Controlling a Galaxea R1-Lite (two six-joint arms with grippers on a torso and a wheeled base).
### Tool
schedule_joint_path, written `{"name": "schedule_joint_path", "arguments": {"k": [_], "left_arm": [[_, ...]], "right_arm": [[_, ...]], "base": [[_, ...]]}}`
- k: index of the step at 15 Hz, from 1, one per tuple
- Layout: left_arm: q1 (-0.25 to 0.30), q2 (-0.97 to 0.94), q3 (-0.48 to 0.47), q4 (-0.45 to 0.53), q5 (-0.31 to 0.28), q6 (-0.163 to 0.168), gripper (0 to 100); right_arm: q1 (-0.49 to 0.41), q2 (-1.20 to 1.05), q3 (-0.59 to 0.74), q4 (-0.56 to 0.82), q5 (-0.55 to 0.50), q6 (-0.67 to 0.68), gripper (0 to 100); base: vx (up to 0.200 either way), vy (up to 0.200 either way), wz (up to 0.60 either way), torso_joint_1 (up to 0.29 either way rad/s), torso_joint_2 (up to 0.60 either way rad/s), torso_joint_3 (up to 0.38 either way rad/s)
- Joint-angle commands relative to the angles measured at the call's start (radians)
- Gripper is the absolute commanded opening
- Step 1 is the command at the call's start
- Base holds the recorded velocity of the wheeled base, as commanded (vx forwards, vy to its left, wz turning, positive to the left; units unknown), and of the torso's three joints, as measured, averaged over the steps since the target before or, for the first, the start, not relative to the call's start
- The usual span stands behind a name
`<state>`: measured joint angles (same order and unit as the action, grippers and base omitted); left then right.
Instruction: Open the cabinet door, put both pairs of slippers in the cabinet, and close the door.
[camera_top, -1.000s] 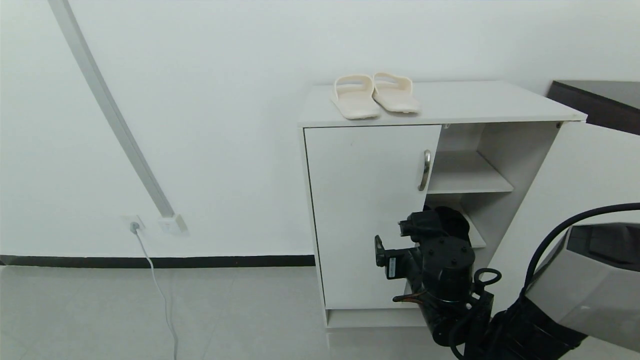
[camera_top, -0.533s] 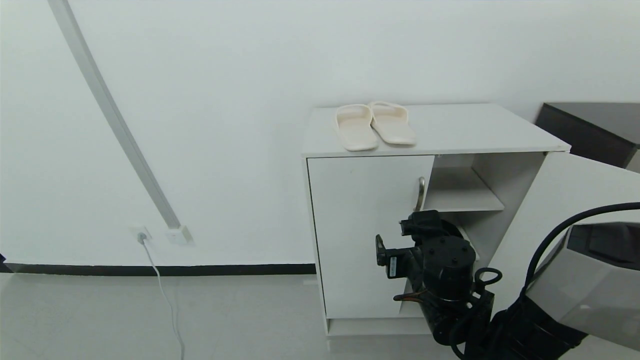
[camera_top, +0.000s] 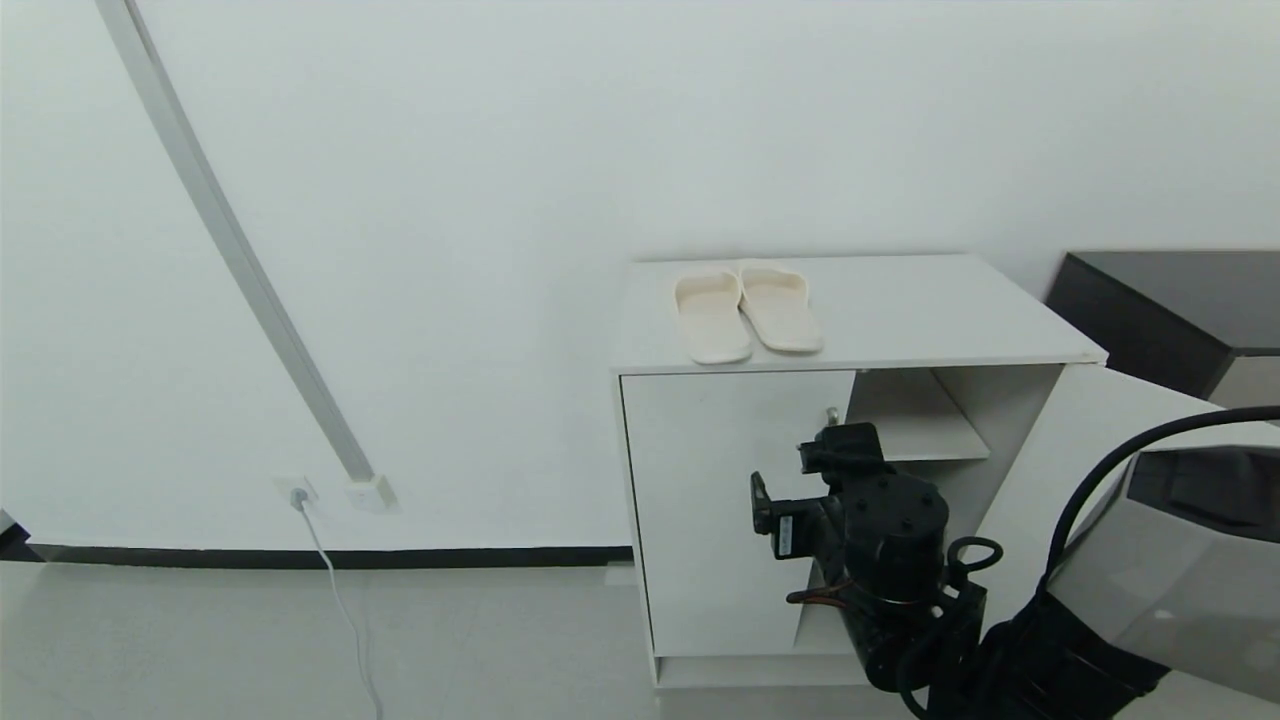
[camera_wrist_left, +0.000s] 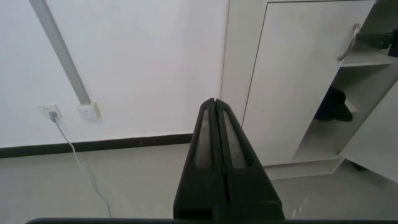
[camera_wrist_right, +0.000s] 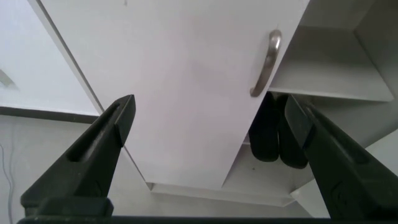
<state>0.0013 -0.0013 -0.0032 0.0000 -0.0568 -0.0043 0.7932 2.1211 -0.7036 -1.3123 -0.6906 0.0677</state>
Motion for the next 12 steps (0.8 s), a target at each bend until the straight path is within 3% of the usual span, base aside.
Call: {"name": "schedule_joint_path", "arguments": {"k": [1, 7, 10, 12], "left_arm": [[0.000, 0.001, 0.000, 0.000, 0.000, 0.000, 0], [0.000, 0.001, 0.000, 0.000, -0.001, 0.001, 0], [0.000, 0.001, 0.000, 0.000, 0.000, 0.001, 0], [0.000, 0.001, 0.000, 0.000, -0.001, 0.007, 0]], "right_arm": [[-0.006, 0.010, 0.000, -0.001, 0.000, 0.000, 100], [-0.019, 0.011, 0.009, -0.007, 0.016, 0.004, 100], [-0.022, 0.011, 0.024, -0.036, 0.039, -0.028, 100], [-0.049, -0.010, -0.040, 0.028, 0.083, -0.040, 100]], "base": [[0.000, 0.000, 0.00, 0.246, -0.57, -0.325], [0.000, 0.000, 0.00, 0.247, -0.56, -0.318], [0.000, 0.000, 0.00, 0.082, -0.17, -0.095], [0.000, 0.000, 0.00, 0.000, 0.00, 0.000]]}}
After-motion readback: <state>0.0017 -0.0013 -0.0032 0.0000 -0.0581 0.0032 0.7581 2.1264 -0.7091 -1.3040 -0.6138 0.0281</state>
